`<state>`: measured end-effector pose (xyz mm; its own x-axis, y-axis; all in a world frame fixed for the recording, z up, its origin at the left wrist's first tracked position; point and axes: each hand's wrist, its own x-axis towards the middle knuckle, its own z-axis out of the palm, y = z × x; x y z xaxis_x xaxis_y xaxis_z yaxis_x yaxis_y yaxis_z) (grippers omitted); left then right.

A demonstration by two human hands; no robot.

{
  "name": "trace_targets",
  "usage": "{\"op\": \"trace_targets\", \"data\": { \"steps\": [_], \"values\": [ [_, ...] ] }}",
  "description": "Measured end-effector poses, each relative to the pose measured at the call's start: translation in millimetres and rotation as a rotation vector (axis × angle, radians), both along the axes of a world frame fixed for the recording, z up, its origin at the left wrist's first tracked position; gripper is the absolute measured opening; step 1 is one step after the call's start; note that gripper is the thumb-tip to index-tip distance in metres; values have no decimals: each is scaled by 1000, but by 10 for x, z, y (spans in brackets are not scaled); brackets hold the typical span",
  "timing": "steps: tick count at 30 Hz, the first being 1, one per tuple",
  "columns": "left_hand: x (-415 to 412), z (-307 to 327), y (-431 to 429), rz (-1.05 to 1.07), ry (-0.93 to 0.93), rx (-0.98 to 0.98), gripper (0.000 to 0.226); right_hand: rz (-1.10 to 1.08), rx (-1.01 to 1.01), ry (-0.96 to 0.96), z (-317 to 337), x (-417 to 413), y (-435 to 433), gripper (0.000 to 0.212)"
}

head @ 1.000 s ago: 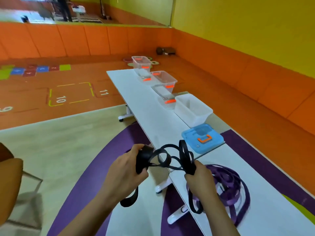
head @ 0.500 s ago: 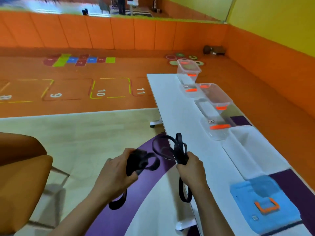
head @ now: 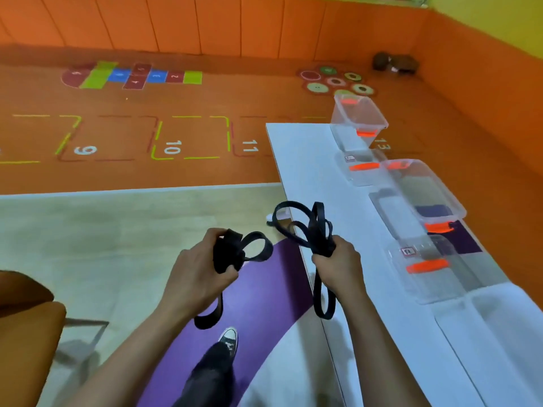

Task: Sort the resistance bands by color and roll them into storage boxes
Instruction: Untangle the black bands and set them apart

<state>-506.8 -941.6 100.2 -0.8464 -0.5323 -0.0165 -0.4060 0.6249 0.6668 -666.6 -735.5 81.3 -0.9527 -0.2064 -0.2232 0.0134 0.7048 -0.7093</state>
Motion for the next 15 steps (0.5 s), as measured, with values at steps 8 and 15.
{"op": "trace_targets", "data": {
  "steps": [8, 15],
  "values": [
    [-1620, 216, -1085, -190, 46, 86, 54, -186, -3, -44, 30, -1068, -831, 10],
    [-3130, 512, -1595, -429, 201, 52, 62, -329, -68, -28, -6, -2139, -1156, 11]
  ]
}}
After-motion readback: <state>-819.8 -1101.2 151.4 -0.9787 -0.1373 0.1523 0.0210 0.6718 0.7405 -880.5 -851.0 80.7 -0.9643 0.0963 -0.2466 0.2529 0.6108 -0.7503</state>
